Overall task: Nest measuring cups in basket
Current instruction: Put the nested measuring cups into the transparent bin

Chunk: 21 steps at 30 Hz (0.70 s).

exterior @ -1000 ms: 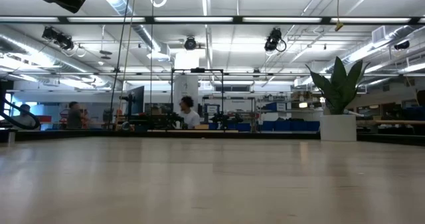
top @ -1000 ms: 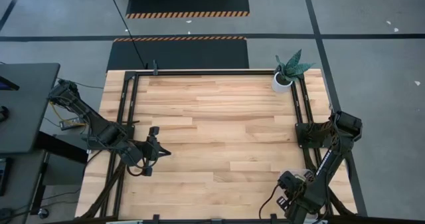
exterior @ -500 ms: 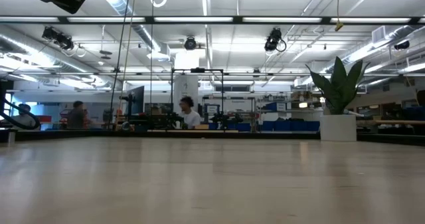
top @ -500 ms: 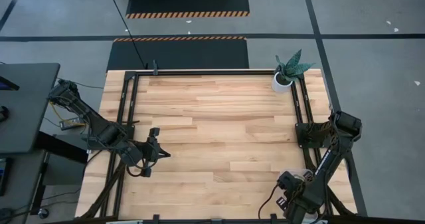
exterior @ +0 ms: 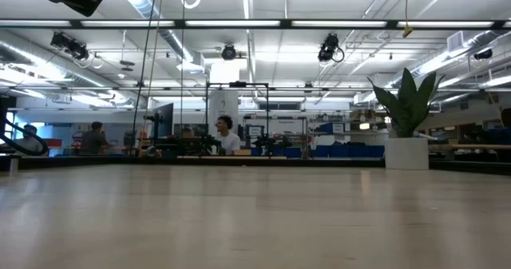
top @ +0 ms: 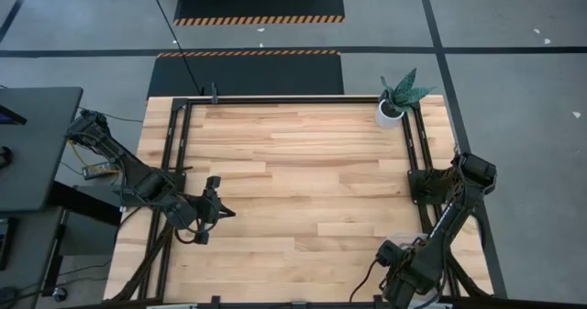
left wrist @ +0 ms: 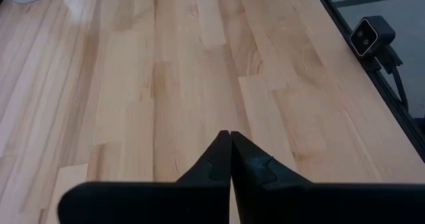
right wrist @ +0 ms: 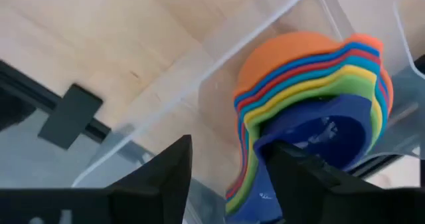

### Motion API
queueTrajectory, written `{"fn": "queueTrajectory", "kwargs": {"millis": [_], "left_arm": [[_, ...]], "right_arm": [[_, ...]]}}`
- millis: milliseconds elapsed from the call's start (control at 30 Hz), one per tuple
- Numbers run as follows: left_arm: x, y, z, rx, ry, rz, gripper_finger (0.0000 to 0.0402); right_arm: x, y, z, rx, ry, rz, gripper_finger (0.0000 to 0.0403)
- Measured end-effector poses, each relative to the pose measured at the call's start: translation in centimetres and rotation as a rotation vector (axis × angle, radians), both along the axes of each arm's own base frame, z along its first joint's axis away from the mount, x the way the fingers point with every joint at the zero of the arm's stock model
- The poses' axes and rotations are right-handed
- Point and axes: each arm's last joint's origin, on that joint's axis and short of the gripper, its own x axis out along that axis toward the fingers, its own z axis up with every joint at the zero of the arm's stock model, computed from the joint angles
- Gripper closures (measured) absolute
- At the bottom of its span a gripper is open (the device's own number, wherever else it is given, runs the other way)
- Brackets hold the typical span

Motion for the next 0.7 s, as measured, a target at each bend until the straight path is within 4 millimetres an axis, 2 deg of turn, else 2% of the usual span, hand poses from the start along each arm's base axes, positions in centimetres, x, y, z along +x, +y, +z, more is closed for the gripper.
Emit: {"fn": "queueTrajectory", "kwargs": {"millis": [300,567,700], "left_arm": [[0.00,0.00,0.00,0.002,0.000,-0.002,0.0395],[0.00,-0.01,0.00,0.002,0.000,-0.002,0.0395],[-0.01,0.00,0.00,0.002,0.000,-0.002,0.0395]], "right_arm": [[0.43,-0.36,0.22,0.048,0.066,0.027,0.0199],[0.80,-0.66,0.17,-0.045,-0.062,0.043,0.0199],[0.85,-0.85,0.19,-0.056,-0.057,0.045,0.0199]]}}
